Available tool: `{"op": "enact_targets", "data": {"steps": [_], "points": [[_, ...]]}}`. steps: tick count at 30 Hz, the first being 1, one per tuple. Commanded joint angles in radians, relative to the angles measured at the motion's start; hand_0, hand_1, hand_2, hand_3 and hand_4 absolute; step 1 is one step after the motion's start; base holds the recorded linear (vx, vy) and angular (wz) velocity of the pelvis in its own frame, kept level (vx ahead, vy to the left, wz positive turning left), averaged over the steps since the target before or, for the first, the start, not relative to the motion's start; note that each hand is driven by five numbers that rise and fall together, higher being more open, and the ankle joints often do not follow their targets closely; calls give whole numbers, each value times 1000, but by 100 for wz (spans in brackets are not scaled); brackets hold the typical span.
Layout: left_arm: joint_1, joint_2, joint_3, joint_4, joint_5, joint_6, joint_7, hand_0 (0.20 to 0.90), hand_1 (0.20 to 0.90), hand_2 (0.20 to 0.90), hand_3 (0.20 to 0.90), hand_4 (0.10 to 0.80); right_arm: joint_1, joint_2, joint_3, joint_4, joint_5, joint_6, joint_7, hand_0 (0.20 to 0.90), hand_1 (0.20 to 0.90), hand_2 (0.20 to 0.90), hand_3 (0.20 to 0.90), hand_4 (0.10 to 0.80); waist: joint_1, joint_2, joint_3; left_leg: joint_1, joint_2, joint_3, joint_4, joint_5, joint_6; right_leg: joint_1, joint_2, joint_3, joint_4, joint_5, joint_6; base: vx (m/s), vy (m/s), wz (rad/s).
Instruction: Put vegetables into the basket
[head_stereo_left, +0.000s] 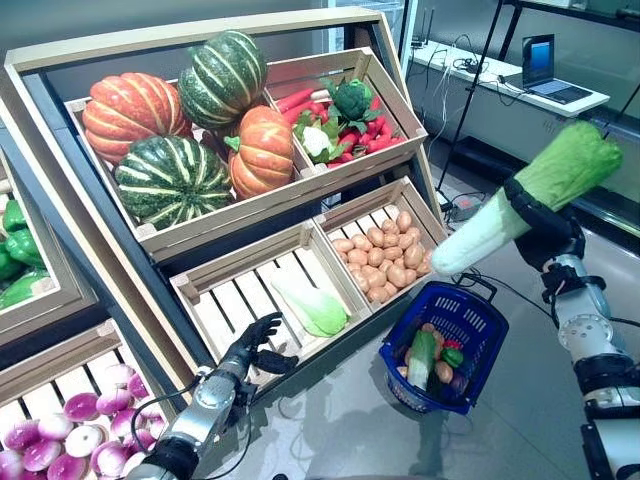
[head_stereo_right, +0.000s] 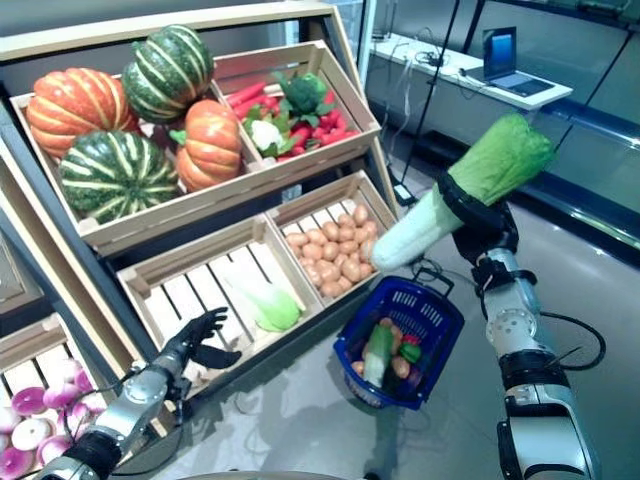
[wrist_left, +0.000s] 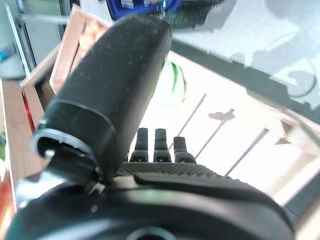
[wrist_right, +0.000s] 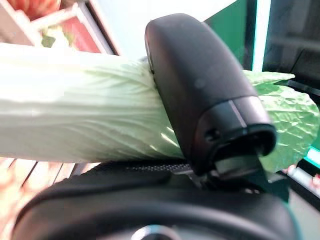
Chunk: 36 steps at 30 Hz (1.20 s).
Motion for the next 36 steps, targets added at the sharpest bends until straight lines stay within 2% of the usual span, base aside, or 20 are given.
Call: {"op": "enact_targets", "data": {"steps": [1,5,8,9,10,12,13,14,16,17,18,21,23,24,25,27,31,36], "points": [[-150,87,60,-28,46,-118,66,900,900,900,900,800,-88,-77,-81,22,-10,-117,-61,300,300,300,300,400,10,-17,-31,5,-15,6,10,-76,18,30,19,11,8,-31,-41,69,-47,0],[-174,111,49,-38,80,-119,77,900,900,900,900,800,-71,-76,-99,106,-41,-100,-111,300,300,300,300,400,14,-13,-8,-5,-17,5,35,-80,19,24,15,9,28,-39,-44,41,-42,-1],[-235,136,11,-52,109,-132,112,900,900,900,900,800,-95,-77,-85,195,-69,-83,-128,300,300,300,300,400,21,-8,38,-80,-14,-5,137,-102,16,-34,3,10,95,-59,-54,-194,-78,0],[-308,160,-28,-61,140,-153,171,900,900,900,900,800,-144,-78,-58,259,-86,-109,-142,300,300,300,300,400,26,-1,101,-163,-9,-25,227,-115,11,-98,-9,11,163,-74,-63,-292,-73,4],[-325,163,-34,-59,152,-158,185,900,900,900,900,800,-156,-79,-54,271,-92,-112,-146,300,300,300,300,400,26,0,111,-181,-7,-29,246,-121,10,-112,-11,11,178,-80,-65,-485,-90,4],[-434,208,-63,-49,202,-190,264,900,900,900,900,800,-226,-91,-24,328,-109,-129,-159,300,300,300,300,400,18,15,201,-299,3,-45,369,-138,4,-216,-32,16,294,-108,-79,-375,-34,10],[-456,216,-69,-48,217,-192,280,900,900,900,900,800,-239,-91,-17,339,-114,-133,-162,300,300,300,300,400,17,17,215,-326,5,-49,400,-145,5,-242,-37,19,326,-117,-83,-282,-9,11],[-507,235,-89,-42,247,-194,317,900,900,900,900,800,-274,-94,3,367,-126,-139,-172,300,300,300,300,400,13,23,244,-393,8,-62,478,-168,4,-306,-50,27,400,-139,-90,-196,-4,5],[-552,257,-113,-36,293,-193,361,900,900,900,900,800,-308,-100,28,396,-150,-137,-200,300,300,300,300,400,10,30,268,-450,10,-74,545,-194,6,-363,-65,36,471,-160,-96,-157,18,-1],[-589,275,-130,-32,302,-192,385,900,900,900,900,800,-341,-111,45,424,-172,-141,-211,300,300,300,300,400,9,39,288,-505,15,-73,622,-230,11,-424,-81,42,567,-194,-102,-95,41,-2],[-618,289,-144,-34,302,-192,397,900,900,900,900,800,-365,-118,59,440,-193,-144,-221,300,300,300,300,400,10,47,301,-532,13,-82,662,-259,7,-453,-91,49,615,-218,-99,-89,48,1],[-695,309,-161,-17,249,-201,428,900,900,900,900,800,-444,-134,103,486,-251,-130,-267,300,300,300,300,400,9,62,339,-634,13,-83,799,-325,23,-576,-134,69,791,-278,-102,-100,40,-5],[-719,312,-156,-8,220,-213,440,900,900,900,900,800,-473,-143,112,504,-240,-121,-285,300,300,300,300,400,7,69,350,-677,15,-79,857,-354,35,-638,-155,81,873,-305,-104,-81,28,2],[-733,311,-154,1,237,-227,469,900,900,900,900,800,-500,-149,115,515,-223,-122,-296,300,300,300,300,400,6,75,360,-731,15,-85,936,-394,33,-700,-170,102,961,-345,-103,-67,22,5],[-739,312,-155,2,246,-230,478,900,900,900,900,800,-507,-151,115,515,-218,-122,-295,300,300,300,300,400,5,79,366,-749,13,-88,956,-397,33,-719,-174,108,979,-347,-106,-70,22,9],[-766,324,-169,4,287,-232,512,900,900,900,900,800,-540,-160,125,520,-217,-115,-288,300,300,300,300,400,-1,94,376,-823,18,-96,1062,-451,33,-804,-191,138,1083,-398,-112,-44,20,11],[-805,353,-196,2,322,-210,563,900,900,900,900,800,-575,-178,150,523,-229,-121,-292,300,300,300,300,400,-6,106,390,-914,20,-112,1186,-494,31,-904,-202,164,1206,-448,-118,-24,-6,12],[-907,423,-244,32,350,-209,634,900,900,900,900,800,-663,-208,210,525,-233,-140,-315,300,300,300,300,400,-17,114,399,-1028,22,-133,1332,-537,29,-1026,-208,189,1347,-490,-122,-11,2,12]]}}
